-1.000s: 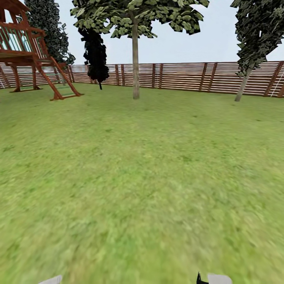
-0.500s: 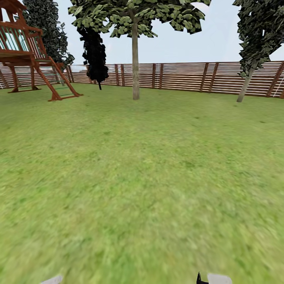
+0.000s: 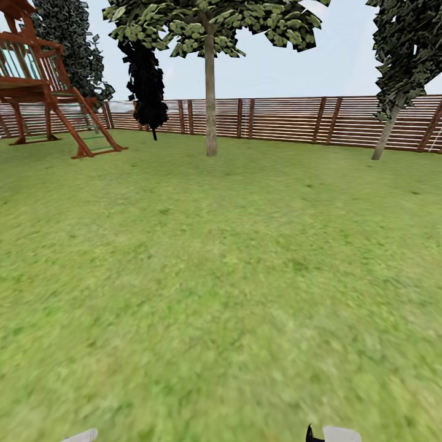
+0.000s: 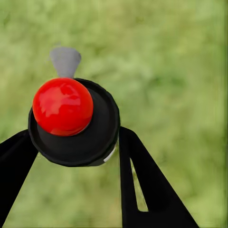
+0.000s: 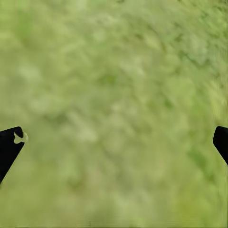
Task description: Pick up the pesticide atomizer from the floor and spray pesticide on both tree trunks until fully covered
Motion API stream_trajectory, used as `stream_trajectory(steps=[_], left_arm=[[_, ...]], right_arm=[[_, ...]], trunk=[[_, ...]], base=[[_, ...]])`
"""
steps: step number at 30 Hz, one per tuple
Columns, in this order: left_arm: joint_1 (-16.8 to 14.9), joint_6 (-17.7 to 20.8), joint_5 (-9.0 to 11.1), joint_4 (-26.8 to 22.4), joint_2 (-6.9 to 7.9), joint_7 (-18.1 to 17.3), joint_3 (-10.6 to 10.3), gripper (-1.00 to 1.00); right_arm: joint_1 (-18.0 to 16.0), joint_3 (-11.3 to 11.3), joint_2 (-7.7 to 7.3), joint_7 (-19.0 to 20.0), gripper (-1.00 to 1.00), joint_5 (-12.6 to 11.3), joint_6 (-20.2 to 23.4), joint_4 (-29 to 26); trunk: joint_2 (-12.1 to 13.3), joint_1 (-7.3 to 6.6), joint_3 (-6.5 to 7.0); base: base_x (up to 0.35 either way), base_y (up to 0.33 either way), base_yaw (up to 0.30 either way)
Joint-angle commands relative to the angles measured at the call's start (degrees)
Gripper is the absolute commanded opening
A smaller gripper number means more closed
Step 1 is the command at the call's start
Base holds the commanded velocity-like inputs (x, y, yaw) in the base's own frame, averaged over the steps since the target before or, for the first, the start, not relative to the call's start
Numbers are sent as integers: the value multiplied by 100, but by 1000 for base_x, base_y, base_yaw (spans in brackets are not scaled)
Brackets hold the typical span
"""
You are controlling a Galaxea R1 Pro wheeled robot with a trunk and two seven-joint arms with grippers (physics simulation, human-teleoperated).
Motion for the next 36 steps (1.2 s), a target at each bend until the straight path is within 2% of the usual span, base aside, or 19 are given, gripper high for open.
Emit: stream_trajectory(steps=[1, 16, 21, 25, 27, 30, 32, 36], left_arm=[[-3, -17, -19, 3, 2, -3, 45, -100], [-3, -16, -14, 3, 13, -10, 43, -100], [-3, -8, -10, 3, 20, -8, 48, -100], [-3, -15, -37, 3, -31, -4, 36, -100], [-3, -16, -43, 3, -34, -4, 38, -100], [-3, -17, -45, 3, -30, -4, 39, -100], [-3, -17, -45, 3, -30, -3, 39, -100], [-3, -17, -45, 3, -29, -3, 40, -100]], right_arm=[[-3, -38, 1, -32, 100, 60, -7, 3], [-7, -48, 8, -32, 100, 53, -26, -41], [-12, -56, 39, -25, 100, 46, -41, -640], [-12, -26, 34, 3, 100, 71, -42, -716], [-7, 8, 36, 297, 100, 80, -42, -723], [-4, 36, 36, 1095, 100, 83, -29, -726], [-4, 40, 36, 1293, 100, 77, -25, -729], [-3, 36, 10, 1327, 100, 76, -32, -734]], trunk=[[-2, 3, -5], [-2, 3, -5], [-2, 3, -5], [-2, 3, -5], [-2, 3, -5], [-2, 3, -5], [-2, 3, -5], [-2, 3, -5]], base=[[340, 0, 0], [340, 0, 0], [340, 0, 0], [340, 0, 0], [340, 0, 0], [340, 0, 0], [340, 0, 0], [340, 0, 0]])
